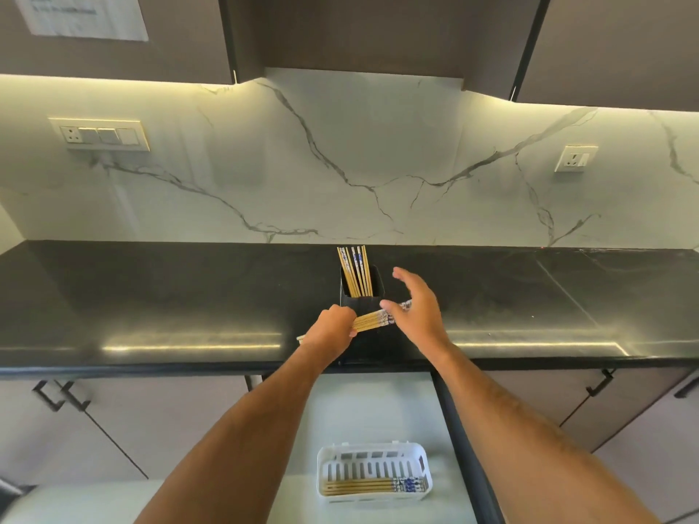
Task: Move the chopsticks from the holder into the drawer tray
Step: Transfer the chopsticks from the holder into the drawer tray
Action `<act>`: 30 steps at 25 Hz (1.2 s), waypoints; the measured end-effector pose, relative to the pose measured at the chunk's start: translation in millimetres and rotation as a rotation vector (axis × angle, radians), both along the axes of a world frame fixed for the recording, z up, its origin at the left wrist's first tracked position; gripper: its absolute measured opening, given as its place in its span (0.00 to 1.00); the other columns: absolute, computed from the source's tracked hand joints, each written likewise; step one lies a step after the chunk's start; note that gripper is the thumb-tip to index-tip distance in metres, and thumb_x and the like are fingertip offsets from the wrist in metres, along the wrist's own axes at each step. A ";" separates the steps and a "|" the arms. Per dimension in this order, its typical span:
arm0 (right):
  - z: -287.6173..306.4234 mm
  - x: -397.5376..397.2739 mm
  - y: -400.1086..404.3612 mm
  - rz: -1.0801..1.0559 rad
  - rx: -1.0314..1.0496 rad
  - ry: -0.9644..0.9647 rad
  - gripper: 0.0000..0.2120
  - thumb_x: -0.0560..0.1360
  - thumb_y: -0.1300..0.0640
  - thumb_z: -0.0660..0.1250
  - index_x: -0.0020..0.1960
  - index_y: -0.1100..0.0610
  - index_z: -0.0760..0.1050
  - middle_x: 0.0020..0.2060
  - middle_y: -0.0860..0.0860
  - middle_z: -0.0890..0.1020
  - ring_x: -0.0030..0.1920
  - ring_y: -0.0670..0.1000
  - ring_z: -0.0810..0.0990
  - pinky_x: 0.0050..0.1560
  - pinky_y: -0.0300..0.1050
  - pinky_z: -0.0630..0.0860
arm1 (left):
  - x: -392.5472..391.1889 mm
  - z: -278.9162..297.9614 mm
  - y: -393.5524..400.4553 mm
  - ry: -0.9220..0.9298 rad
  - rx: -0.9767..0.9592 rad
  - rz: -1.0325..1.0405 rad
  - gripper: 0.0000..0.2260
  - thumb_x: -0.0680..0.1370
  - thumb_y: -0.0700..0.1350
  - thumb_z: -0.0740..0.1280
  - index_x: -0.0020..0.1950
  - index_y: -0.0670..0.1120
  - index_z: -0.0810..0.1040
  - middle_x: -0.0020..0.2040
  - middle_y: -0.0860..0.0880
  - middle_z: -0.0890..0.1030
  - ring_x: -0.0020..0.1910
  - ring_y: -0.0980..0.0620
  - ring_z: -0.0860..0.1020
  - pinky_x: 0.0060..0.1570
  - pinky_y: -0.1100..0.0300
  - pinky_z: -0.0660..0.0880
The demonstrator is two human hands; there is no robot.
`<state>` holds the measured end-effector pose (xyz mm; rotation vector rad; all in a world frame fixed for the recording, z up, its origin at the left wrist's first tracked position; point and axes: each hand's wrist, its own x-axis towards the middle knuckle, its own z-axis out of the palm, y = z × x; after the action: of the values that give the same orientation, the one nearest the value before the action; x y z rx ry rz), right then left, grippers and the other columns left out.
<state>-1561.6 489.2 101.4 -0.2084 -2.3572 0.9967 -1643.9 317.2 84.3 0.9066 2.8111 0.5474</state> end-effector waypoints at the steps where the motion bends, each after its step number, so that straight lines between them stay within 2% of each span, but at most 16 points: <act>1: -4.2 5.3 -0.8 0.068 0.147 -0.090 0.34 0.74 0.57 0.77 0.76 0.51 0.68 0.71 0.47 0.75 0.71 0.45 0.72 0.68 0.37 0.71 | 3.6 -3.9 1.5 0.055 -0.074 -0.032 0.06 0.79 0.40 0.69 0.56 0.43 0.81 0.46 0.46 0.80 0.42 0.48 0.79 0.44 0.55 0.77; 2: -9.2 9.8 -2.9 0.146 0.298 -0.185 0.34 0.73 0.57 0.77 0.76 0.52 0.69 0.70 0.49 0.77 0.70 0.48 0.74 0.69 0.43 0.73 | 7.9 -8.3 3.9 0.100 -0.130 -0.062 0.08 0.78 0.39 0.70 0.57 0.43 0.80 0.47 0.45 0.81 0.44 0.46 0.80 0.46 0.53 0.79; 4: -22.8 18.7 -7.7 0.253 0.561 -0.334 0.28 0.73 0.57 0.77 0.71 0.54 0.74 0.62 0.53 0.82 0.62 0.53 0.81 0.63 0.48 0.78 | 18.8 -17.9 9.4 0.163 -0.211 -0.117 0.11 0.77 0.37 0.71 0.58 0.44 0.79 0.50 0.44 0.82 0.47 0.44 0.81 0.49 0.51 0.79; 7: -44.7 32.0 -10.1 0.223 0.706 -0.444 0.15 0.77 0.59 0.72 0.63 0.54 0.79 0.53 0.53 0.86 0.50 0.55 0.84 0.52 0.49 0.81 | 32.7 -35.4 15.4 0.222 -0.256 -0.175 0.11 0.76 0.36 0.71 0.57 0.45 0.79 0.51 0.43 0.82 0.50 0.42 0.82 0.51 0.49 0.79; 11: -62.6 40.5 -11.4 0.177 0.748 -0.565 0.07 0.80 0.63 0.67 0.57 0.57 0.81 0.47 0.56 0.86 0.44 0.56 0.84 0.46 0.44 0.79 | 49.2 -61.4 15.4 0.263 -0.274 -0.212 0.10 0.77 0.34 0.69 0.57 0.43 0.77 0.51 0.43 0.82 0.49 0.43 0.81 0.49 0.52 0.78; 13: -70.5 42.6 -12.6 0.174 0.753 -0.627 0.06 0.81 0.62 0.66 0.56 0.58 0.81 0.46 0.57 0.86 0.43 0.55 0.84 0.47 0.44 0.79 | 54.7 -74.3 14.6 0.273 -0.270 -0.221 0.11 0.77 0.33 0.69 0.58 0.43 0.77 0.52 0.44 0.82 0.51 0.43 0.81 0.50 0.52 0.77; 17: -87.9 48.0 -12.7 0.197 0.746 -0.670 0.06 0.81 0.61 0.66 0.55 0.58 0.82 0.43 0.56 0.85 0.38 0.53 0.82 0.41 0.40 0.76 | 62.6 -97.6 10.3 0.225 -0.218 -0.204 0.11 0.79 0.36 0.69 0.60 0.43 0.77 0.54 0.44 0.82 0.52 0.43 0.81 0.53 0.52 0.80; 20: -110.1 58.1 -12.2 0.233 0.730 -0.700 0.08 0.83 0.58 0.64 0.56 0.58 0.81 0.42 0.54 0.82 0.35 0.49 0.75 0.36 0.37 0.68 | 71.5 -118.9 1.8 0.198 -0.230 -0.207 0.09 0.80 0.38 0.69 0.59 0.43 0.78 0.51 0.44 0.82 0.47 0.46 0.82 0.49 0.54 0.80; 22: -127.5 66.8 -13.2 0.275 0.731 -0.717 0.08 0.83 0.59 0.64 0.58 0.58 0.80 0.42 0.54 0.82 0.35 0.48 0.74 0.36 0.36 0.65 | 78.1 -134.5 -5.3 0.176 -0.268 -0.207 0.08 0.80 0.40 0.69 0.59 0.43 0.79 0.46 0.45 0.82 0.41 0.47 0.81 0.44 0.56 0.80; 24: -145.8 76.1 -15.3 0.319 0.744 -0.730 0.08 0.83 0.59 0.65 0.59 0.57 0.80 0.43 0.54 0.83 0.35 0.48 0.76 0.37 0.36 0.67 | 87.4 -151.4 -11.6 0.138 -0.302 -0.223 0.08 0.80 0.40 0.69 0.58 0.43 0.80 0.44 0.45 0.82 0.39 0.48 0.81 0.42 0.56 0.79; 27: -175.4 88.1 -18.2 0.373 0.764 -0.762 0.07 0.83 0.62 0.64 0.58 0.58 0.80 0.44 0.54 0.84 0.39 0.50 0.82 0.39 0.38 0.74 | 103.2 -181.9 -18.9 0.097 -0.337 -0.264 0.07 0.80 0.37 0.67 0.58 0.42 0.80 0.47 0.43 0.83 0.45 0.43 0.83 0.45 0.52 0.79; 30: -206.5 97.1 -19.6 0.405 0.803 -0.812 0.09 0.83 0.64 0.62 0.59 0.57 0.78 0.47 0.55 0.84 0.45 0.54 0.84 0.46 0.46 0.82 | 116.9 -214.7 -24.1 0.034 -0.339 -0.255 0.08 0.81 0.36 0.64 0.58 0.42 0.79 0.50 0.42 0.83 0.49 0.41 0.83 0.48 0.50 0.78</act>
<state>-1464.5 469.6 -105.1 0.2363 -3.4244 -0.0082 -1527.0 293.1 -130.4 1.1774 2.6400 0.0193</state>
